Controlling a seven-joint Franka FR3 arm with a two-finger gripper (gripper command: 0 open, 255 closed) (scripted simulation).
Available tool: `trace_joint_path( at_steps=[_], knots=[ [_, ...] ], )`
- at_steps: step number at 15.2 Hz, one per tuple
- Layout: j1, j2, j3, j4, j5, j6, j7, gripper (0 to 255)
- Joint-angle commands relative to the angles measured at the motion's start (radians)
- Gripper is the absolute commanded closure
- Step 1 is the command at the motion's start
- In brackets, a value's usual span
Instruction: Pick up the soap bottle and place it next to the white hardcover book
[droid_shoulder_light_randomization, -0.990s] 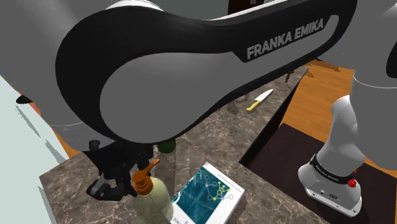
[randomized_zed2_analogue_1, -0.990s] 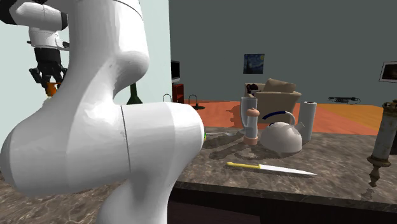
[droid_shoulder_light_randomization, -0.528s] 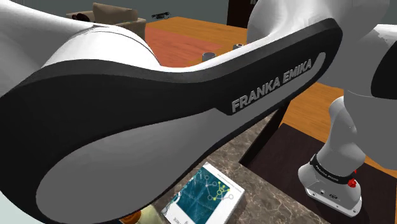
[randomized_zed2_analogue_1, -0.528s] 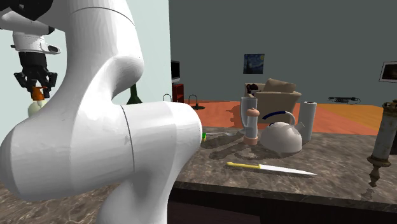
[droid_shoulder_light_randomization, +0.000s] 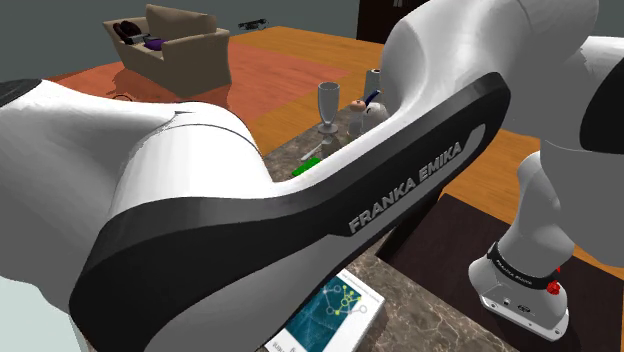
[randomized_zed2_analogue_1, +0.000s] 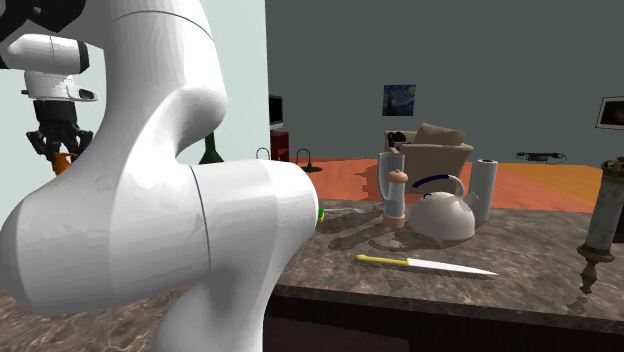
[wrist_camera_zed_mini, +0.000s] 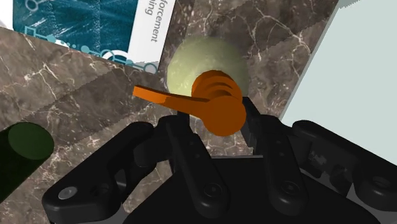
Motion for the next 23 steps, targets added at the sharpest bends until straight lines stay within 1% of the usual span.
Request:
trace_joint_path(
  at_steps=[1,4,12,13,18,22,23],
  knots=[
    [-0.002,0.002,-0.001,-0.022,-0.001,0.025,0.001,255],
    [-0.006,0.007,-0.003,-0.059,-0.004,0.066,0.003,255],
    [-0.006,0.007,-0.003,-0.059,-0.004,0.066,0.003,255],
    [-0.006,0.007,-0.003,-0.059,-0.004,0.066,0.003,0],
    [-0.006,0.007,-0.003,-0.059,-0.004,0.066,0.003,0],
    [0.01,0.013,-0.001,0.08,-0.002,-0.065,-0.004,0],
    [0.01,0.013,-0.001,0.08,-0.002,-0.065,-0.004,0]
  ],
)
